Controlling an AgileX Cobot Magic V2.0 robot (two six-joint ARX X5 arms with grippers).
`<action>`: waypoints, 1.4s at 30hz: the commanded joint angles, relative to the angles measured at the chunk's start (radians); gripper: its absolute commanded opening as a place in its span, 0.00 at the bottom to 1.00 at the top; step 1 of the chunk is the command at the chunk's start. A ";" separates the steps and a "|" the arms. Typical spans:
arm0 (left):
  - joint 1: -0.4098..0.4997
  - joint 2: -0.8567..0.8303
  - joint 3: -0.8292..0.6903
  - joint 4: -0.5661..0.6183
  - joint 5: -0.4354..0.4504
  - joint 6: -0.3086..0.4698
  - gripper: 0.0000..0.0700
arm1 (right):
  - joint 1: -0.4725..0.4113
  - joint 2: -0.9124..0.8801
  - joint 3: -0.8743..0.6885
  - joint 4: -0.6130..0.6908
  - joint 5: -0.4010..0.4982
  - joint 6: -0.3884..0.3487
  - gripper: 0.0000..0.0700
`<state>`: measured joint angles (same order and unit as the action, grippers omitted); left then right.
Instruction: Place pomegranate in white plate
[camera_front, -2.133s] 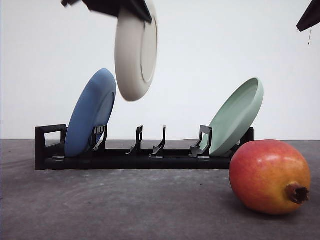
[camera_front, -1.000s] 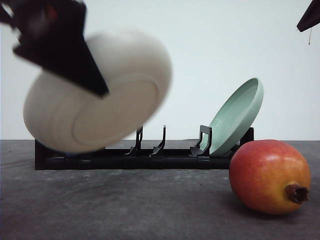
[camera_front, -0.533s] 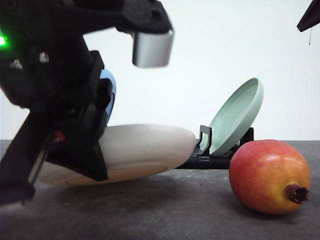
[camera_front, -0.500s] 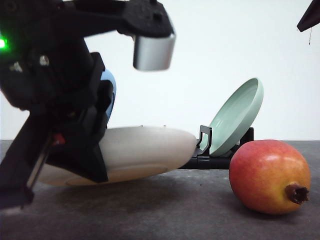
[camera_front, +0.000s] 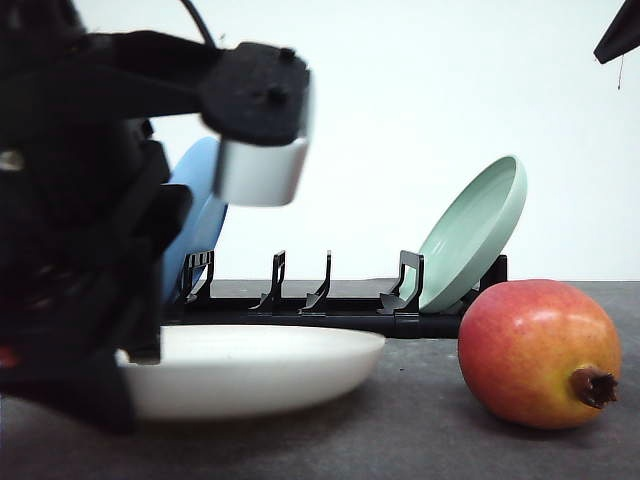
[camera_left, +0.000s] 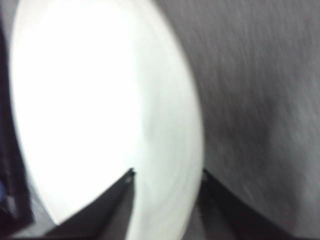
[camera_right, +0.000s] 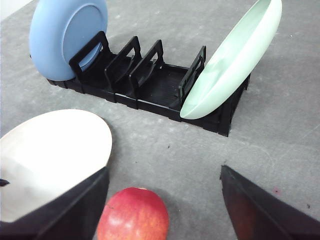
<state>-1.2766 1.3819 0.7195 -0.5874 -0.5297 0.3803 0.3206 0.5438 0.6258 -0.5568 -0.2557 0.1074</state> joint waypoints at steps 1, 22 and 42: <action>-0.001 -0.019 0.026 -0.012 0.035 -0.063 0.50 | 0.005 0.004 0.018 0.010 0.010 -0.012 0.64; 0.528 -0.611 0.027 -0.063 0.477 -0.374 0.52 | 0.005 0.004 0.018 0.010 0.021 -0.010 0.64; 1.173 -0.665 0.014 0.009 0.673 -0.468 0.52 | 0.005 0.020 0.023 -0.033 -0.026 0.132 0.64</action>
<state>-0.1051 0.7157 0.7300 -0.5826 0.1371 -0.0766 0.3206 0.5530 0.6288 -0.5862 -0.2757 0.1734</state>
